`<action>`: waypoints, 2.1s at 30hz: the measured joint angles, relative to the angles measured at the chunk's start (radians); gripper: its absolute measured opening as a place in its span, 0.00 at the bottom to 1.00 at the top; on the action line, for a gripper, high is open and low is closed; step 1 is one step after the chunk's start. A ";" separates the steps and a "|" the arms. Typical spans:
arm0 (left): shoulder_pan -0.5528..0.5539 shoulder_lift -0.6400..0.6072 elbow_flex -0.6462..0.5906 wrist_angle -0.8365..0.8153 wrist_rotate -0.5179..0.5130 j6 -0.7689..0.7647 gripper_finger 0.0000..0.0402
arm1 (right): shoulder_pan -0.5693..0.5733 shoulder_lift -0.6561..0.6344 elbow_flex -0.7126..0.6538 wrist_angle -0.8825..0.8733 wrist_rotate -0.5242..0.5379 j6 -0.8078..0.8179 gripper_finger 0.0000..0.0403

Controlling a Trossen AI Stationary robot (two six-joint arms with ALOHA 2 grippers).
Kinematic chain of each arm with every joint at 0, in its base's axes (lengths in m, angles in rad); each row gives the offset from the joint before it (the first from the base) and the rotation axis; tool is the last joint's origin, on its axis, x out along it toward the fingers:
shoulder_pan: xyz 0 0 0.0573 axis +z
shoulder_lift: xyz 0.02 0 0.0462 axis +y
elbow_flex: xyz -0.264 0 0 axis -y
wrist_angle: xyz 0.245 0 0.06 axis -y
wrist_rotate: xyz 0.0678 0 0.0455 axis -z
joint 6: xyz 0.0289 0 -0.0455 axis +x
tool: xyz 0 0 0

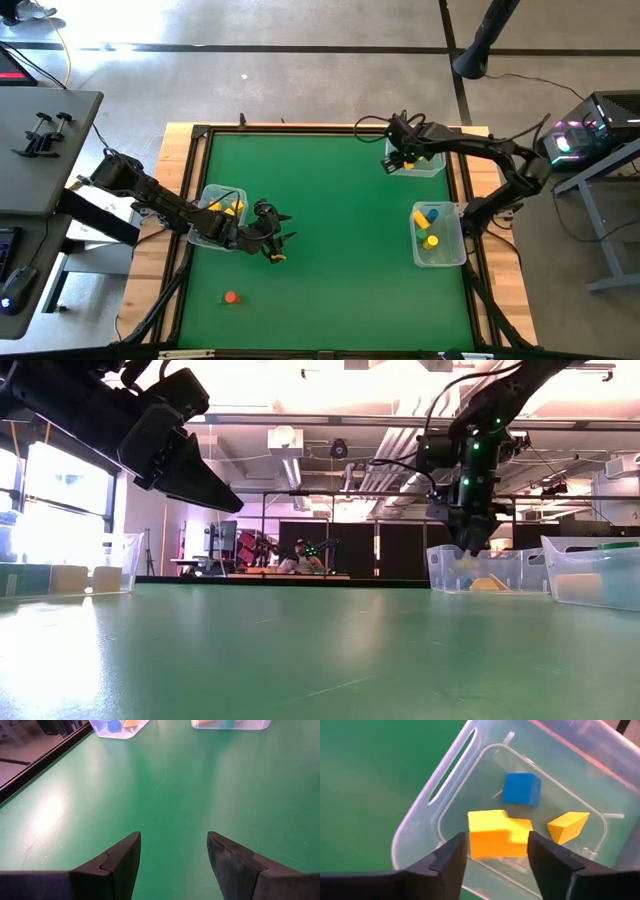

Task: Sort blocks by size
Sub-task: Put the yellow triangle block into the top transparent bin, then put the orange cylindrical block into the bottom right transparent bin

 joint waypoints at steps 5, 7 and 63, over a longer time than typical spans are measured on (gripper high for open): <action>0.000 0.000 0.000 0.000 0.000 0.000 0.54 | 0.000 -0.006 0.000 -0.001 0.032 -0.035 0.57; 0.000 0.000 0.000 0.000 0.000 -0.002 0.54 | 0.013 -0.025 0.000 -0.003 0.072 -0.049 0.58; -0.219 -0.035 0.336 -0.479 0.094 0.044 0.50 | 0.976 0.441 0.001 1.190 0.104 -0.239 0.58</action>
